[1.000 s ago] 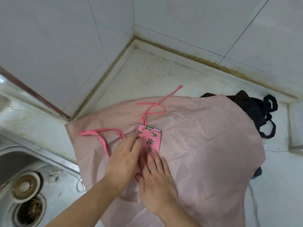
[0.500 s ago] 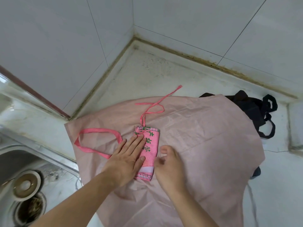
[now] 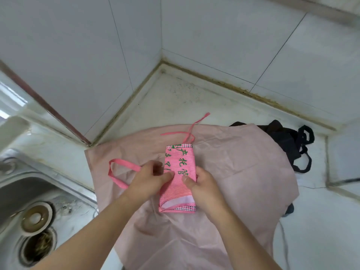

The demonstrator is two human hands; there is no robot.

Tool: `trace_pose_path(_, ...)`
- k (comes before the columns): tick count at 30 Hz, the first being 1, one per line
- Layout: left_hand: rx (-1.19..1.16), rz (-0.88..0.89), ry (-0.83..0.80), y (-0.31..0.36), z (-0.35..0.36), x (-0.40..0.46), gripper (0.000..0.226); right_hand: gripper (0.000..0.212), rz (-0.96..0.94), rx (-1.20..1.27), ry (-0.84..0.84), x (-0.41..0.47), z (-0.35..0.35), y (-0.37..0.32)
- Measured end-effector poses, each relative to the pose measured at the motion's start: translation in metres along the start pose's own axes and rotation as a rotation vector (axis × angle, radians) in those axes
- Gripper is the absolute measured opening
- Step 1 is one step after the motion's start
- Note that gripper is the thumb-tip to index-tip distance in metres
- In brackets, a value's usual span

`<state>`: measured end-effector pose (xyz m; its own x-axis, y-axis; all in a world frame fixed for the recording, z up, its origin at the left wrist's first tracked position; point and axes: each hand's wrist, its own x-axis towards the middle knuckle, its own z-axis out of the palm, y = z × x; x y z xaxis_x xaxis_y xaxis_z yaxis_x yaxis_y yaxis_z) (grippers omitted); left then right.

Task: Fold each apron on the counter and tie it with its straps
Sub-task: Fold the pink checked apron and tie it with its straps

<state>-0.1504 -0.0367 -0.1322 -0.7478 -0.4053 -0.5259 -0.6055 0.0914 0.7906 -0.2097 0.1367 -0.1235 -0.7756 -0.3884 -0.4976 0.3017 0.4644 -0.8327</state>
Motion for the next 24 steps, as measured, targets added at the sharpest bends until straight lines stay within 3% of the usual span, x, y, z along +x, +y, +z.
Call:
trace_pose_path(2, -0.174, -0.106, -0.177, 0.032, -0.007, -0.018, 0.035, 0.024, -0.044, 0.123, -0.031, -0.021, -0.016, -0.021)
trace_pose_path(4, -0.179, -0.087, -0.310, 0.053, -0.014, -0.034, 0.022, 0.025, -0.069, 0.209, -0.061, -0.038, -0.032, -0.040)
trace_pose_path(8, -0.255, 0.077, -0.494, 0.088, -0.027, -0.059, 0.033, 0.021, -0.103, 0.220, 0.024, -0.070, -0.058, -0.074)
trace_pose_path(12, -0.269, 0.191, -0.538, 0.117, -0.029, -0.081, 0.042, 0.021, -0.151, 0.281, 0.144, -0.094, -0.072, -0.103)
trace_pose_path(15, -0.250, 0.224, -0.458, 0.147, -0.030, -0.101, 0.035, 0.022, -0.213, 0.341, 0.178, -0.115, -0.080, -0.125)
trace_pose_path(17, -0.210, 0.253, -0.417, 0.162, -0.034, -0.109, 0.049, 0.021, -0.253, 0.352, 0.197, -0.125, -0.084, -0.136)
trace_pose_path(19, -0.194, 0.271, -0.515, 0.178, -0.038, -0.122, 0.058, 0.019, -0.278, 0.386, 0.219, -0.135, -0.087, -0.147)
trace_pose_path(21, -0.195, 0.232, -0.617, 0.189, -0.042, -0.138, 0.049, 0.019, -0.298, 0.418, 0.223, -0.148, -0.087, -0.157)
trace_pose_path(24, -0.258, 0.249, -0.633, 0.195, -0.045, -0.152, 0.029, 0.020, -0.306, 0.440, 0.220, -0.162, -0.082, -0.167)
